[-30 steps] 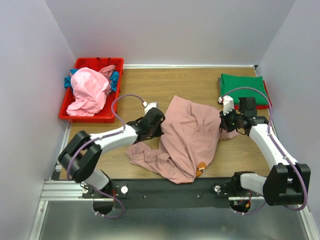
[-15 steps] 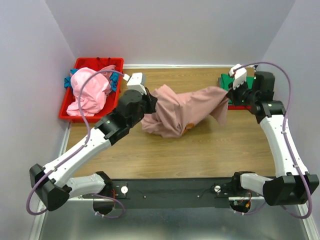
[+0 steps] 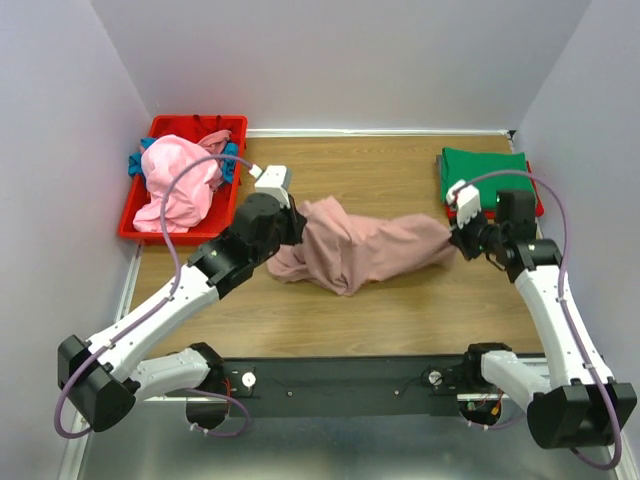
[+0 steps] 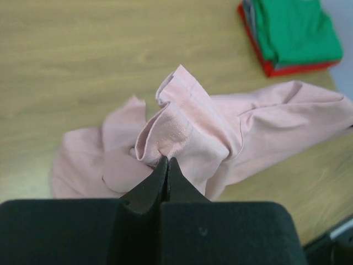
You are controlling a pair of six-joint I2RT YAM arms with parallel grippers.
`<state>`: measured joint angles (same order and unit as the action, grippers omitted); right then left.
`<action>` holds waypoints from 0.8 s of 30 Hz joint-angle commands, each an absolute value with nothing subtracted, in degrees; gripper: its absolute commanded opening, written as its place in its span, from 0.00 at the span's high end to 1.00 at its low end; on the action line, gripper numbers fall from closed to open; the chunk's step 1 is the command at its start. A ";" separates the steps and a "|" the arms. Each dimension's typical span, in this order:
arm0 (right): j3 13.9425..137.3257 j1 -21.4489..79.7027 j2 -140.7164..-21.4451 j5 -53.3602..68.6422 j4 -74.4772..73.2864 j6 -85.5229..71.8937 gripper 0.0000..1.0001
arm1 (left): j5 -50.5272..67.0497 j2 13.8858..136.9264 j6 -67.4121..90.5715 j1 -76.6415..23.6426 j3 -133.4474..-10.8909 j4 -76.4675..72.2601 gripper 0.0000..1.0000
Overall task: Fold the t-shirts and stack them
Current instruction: Flatten the tshirt out
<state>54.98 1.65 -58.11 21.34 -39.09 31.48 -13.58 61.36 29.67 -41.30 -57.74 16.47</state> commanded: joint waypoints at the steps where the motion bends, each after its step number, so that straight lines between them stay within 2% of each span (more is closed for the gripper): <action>1: 47.48 1.41 -53.97 21.00 -46.66 38.48 1.00 | -3.36 60.47 31.90 -41.05 -48.38 13.89 1.00; 4: 43.34 1.49 -53.61 20.13 -48.69 42.44 0.97 | 3.94 60.56 34.10 -41.13 -39.42 8.98 1.00; 6: 42.72 1.41 -53.44 19.69 -48.78 42.97 0.86 | 6.58 60.56 35.77 -41.13 -36.31 7.39 1.00; 7: 43.15 1.41 -53.70 19.95 -48.78 43.24 0.77 | 7.03 60.47 36.03 -41.13 -34.30 7.03 0.98; 9: 44.20 1.32 -54.75 20.74 -48.69 43.24 0.68 | 7.29 59.86 36.91 -41.22 -32.53 7.03 0.91; 11: 46.39 1.41 -57.37 22.23 -48.69 43.16 0.66 | 7.47 58.71 37.61 -41.13 -30.95 7.12 0.81; 19: 52.38 1.41 -64.42 27.94 -48.52 40.26 0.58 | 2.82 56.17 38.58 -41.13 -30.23 10.46 0.56; 24: 53.09 1.32 -64.86 29.88 -47.90 39.03 0.58 | 0.62 55.63 38.76 -41.22 -30.67 10.37 0.49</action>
<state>51.55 1.65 -64.62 26.37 -47.92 40.62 3.49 56.58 38.22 -41.32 -30.09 10.31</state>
